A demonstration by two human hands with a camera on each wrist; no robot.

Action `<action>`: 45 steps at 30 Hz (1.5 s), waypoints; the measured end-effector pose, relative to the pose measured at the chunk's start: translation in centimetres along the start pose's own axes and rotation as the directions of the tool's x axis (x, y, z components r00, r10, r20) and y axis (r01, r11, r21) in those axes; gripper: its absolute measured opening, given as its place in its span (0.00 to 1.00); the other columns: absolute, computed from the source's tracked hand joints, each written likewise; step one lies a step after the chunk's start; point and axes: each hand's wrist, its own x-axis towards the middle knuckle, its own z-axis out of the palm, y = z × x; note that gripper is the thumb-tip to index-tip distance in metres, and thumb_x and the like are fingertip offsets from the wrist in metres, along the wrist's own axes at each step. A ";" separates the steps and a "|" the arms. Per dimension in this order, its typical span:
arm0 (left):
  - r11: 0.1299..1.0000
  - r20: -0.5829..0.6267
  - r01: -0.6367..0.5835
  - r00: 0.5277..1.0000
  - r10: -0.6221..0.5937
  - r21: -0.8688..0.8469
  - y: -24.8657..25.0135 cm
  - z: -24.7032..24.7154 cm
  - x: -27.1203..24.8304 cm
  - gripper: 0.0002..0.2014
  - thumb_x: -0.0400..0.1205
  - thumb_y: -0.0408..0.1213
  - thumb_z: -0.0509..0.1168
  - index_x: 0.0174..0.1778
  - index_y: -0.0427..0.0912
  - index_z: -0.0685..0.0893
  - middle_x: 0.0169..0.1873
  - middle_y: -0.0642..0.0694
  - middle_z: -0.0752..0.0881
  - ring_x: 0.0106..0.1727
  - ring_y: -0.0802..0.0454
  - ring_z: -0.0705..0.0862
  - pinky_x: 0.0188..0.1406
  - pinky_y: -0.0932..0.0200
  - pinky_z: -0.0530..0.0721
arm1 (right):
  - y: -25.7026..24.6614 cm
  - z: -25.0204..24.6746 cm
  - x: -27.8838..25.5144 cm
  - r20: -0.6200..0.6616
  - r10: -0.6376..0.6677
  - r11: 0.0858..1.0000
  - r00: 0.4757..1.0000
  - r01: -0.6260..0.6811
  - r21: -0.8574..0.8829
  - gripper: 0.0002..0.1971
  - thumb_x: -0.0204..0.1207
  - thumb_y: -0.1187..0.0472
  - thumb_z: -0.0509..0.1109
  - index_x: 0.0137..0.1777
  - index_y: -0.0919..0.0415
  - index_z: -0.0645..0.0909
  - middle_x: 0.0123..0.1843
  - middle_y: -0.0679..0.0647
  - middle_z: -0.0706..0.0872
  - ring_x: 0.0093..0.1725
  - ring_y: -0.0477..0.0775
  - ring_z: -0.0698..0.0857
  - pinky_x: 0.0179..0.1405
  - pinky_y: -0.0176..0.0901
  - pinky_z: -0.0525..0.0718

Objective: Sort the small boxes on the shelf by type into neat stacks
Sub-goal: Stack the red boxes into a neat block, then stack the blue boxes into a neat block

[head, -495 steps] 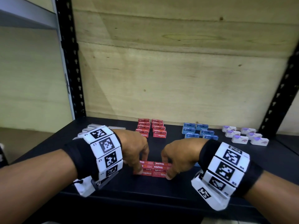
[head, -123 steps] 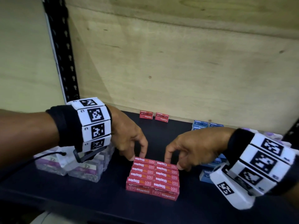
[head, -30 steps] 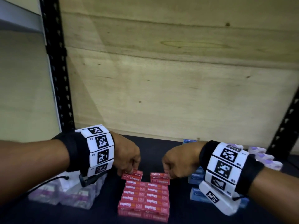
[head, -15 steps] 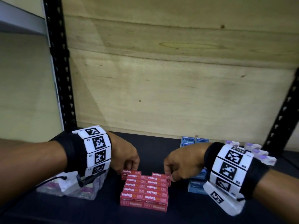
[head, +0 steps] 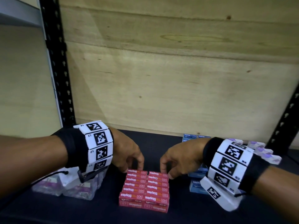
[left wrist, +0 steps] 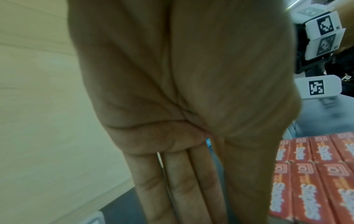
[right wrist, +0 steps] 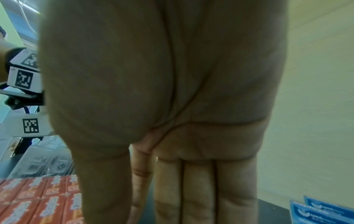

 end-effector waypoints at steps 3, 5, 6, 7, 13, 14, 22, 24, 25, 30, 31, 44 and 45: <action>1.000 0.012 0.002 1.000 -0.002 -0.002 0.2 -0.2 0.2 0.21 0.85 0.37 0.65 0.73 0.59 0.75 0.62 0.54 0.87 0.58 0.60 0.83 0.48 0.66 0.76 | 0.1 -0.1 0.4 0.017 0.003 1.000 1.000 -0.003 0.000 0.13 0.82 0.51 0.68 0.65 0.43 0.80 0.58 0.49 0.89 0.56 0.49 0.87 0.63 0.51 0.83; 1.000 0.025 0.005 1.000 -0.005 0.000 0.2 -0.3 0.3 0.21 0.85 0.37 0.65 0.73 0.59 0.75 0.62 0.54 0.87 0.58 0.59 0.83 0.52 0.63 0.76 | 0.2 -0.1 0.6 0.026 0.005 1.000 1.000 -0.005 0.003 0.12 0.82 0.51 0.68 0.65 0.43 0.80 0.58 0.51 0.89 0.56 0.50 0.87 0.61 0.50 0.84; 1.000 0.030 0.005 1.000 -0.005 0.000 0.2 -0.3 0.3 0.21 0.85 0.37 0.65 0.73 0.60 0.75 0.62 0.54 0.87 0.59 0.59 0.83 0.53 0.62 0.76 | 0.2 -0.1 0.6 0.028 0.005 1.000 1.000 -0.005 0.004 0.12 0.82 0.51 0.69 0.64 0.42 0.80 0.58 0.52 0.90 0.55 0.50 0.88 0.61 0.50 0.84; 1.000 0.034 0.006 0.999 -0.006 -0.002 0.2 -0.4 0.2 0.21 0.85 0.37 0.65 0.72 0.60 0.75 0.62 0.54 0.87 0.60 0.58 0.84 0.54 0.62 0.76 | 0.2 -0.1 0.7 0.030 0.004 1.000 1.000 -0.004 0.004 0.12 0.82 0.51 0.69 0.64 0.42 0.80 0.57 0.52 0.90 0.55 0.50 0.88 0.61 0.51 0.84; 1.000 0.058 0.008 0.998 -0.008 -0.007 0.1 -0.5 0.3 0.21 0.85 0.37 0.64 0.73 0.60 0.74 0.61 0.54 0.87 0.60 0.59 0.84 0.53 0.63 0.76 | 0.3 -0.3 0.9 0.047 -0.001 1.000 0.999 0.000 0.011 0.12 0.82 0.51 0.69 0.64 0.42 0.80 0.56 0.53 0.90 0.54 0.51 0.88 0.61 0.51 0.85; 1.000 0.062 0.009 0.998 -0.009 -0.006 0.1 -0.5 0.4 0.21 0.86 0.38 0.64 0.73 0.60 0.74 0.61 0.53 0.87 0.59 0.59 0.84 0.53 0.63 0.76 | 0.3 -0.3 1.0 0.049 -0.001 1.000 0.999 0.000 0.010 0.12 0.82 0.51 0.69 0.64 0.42 0.80 0.56 0.53 0.90 0.54 0.50 0.88 0.61 0.51 0.85; 0.998 0.029 0.053 0.998 -0.052 -0.018 0.8 -0.8 -0.1 0.24 0.84 0.30 0.62 0.74 0.58 0.75 0.62 0.53 0.87 0.56 0.59 0.84 0.56 0.65 0.80 | 1.1 -0.4 0.2 -0.008 -0.015 0.998 1.000 0.015 0.054 0.15 0.82 0.52 0.70 0.68 0.44 0.79 0.59 0.50 0.89 0.56 0.48 0.87 0.59 0.43 0.83; 0.998 -0.038 0.070 0.997 -0.070 -0.005 1.3 -1.3 -0.2 0.22 0.84 0.32 0.61 0.72 0.57 0.77 0.60 0.55 0.87 0.56 0.57 0.84 0.54 0.65 0.80 | 2.1 -0.6 -1.0 -0.067 -0.013 0.996 0.998 0.019 0.088 0.15 0.81 0.52 0.70 0.68 0.44 0.80 0.59 0.46 0.88 0.51 0.44 0.85 0.53 0.38 0.81; 0.997 -0.078 0.075 0.994 -0.075 -0.004 1.7 -1.6 -0.3 0.20 0.84 0.35 0.62 0.71 0.56 0.78 0.57 0.57 0.87 0.55 0.57 0.84 0.55 0.64 0.80 | 2.6 -0.6 -1.6 -0.094 -0.008 0.993 0.996 0.019 0.113 0.15 0.81 0.52 0.71 0.67 0.45 0.80 0.58 0.44 0.88 0.47 0.41 0.84 0.47 0.35 0.80; 0.999 -0.253 0.042 0.967 -0.044 -0.014 5.4 -3.7 0.4 0.12 0.84 0.46 0.65 0.63 0.55 0.81 0.44 0.62 0.83 0.46 0.60 0.82 0.45 0.64 0.78 | 6.0 0.1 -4.9 -0.179 0.077 0.981 0.981 -0.042 0.187 0.12 0.79 0.50 0.72 0.61 0.46 0.83 0.52 0.43 0.90 0.46 0.42 0.85 0.46 0.34 0.79; 1.000 -0.265 0.028 0.964 -0.026 0.005 6.4 -3.9 0.7 0.12 0.84 0.48 0.65 0.63 0.55 0.81 0.45 0.61 0.83 0.48 0.59 0.82 0.45 0.64 0.78 | 6.7 0.5 -5.6 -0.186 0.099 0.980 0.977 -0.063 0.190 0.12 0.79 0.50 0.73 0.60 0.46 0.83 0.51 0.43 0.89 0.45 0.42 0.85 0.46 0.35 0.79; 0.978 -0.291 -0.020 0.953 0.081 0.208 15.6 -3.5 5.3 0.18 0.79 0.51 0.71 0.62 0.50 0.82 0.39 0.58 0.77 0.45 0.54 0.78 0.45 0.57 0.78 | 11.3 8.0 -10.5 -0.227 0.268 0.954 0.936 -0.225 0.199 0.16 0.76 0.50 0.76 0.61 0.49 0.81 0.50 0.42 0.83 0.49 0.46 0.81 0.49 0.38 0.78; 0.977 -0.284 -0.008 0.956 0.070 0.213 15.9 -3.4 5.3 0.18 0.80 0.50 0.71 0.63 0.49 0.82 0.43 0.56 0.78 0.45 0.53 0.78 0.43 0.58 0.76 | 11.3 8.4 -10.4 -0.237 0.274 0.953 0.932 -0.230 0.197 0.16 0.76 0.49 0.75 0.62 0.48 0.81 0.51 0.42 0.83 0.50 0.47 0.81 0.51 0.39 0.78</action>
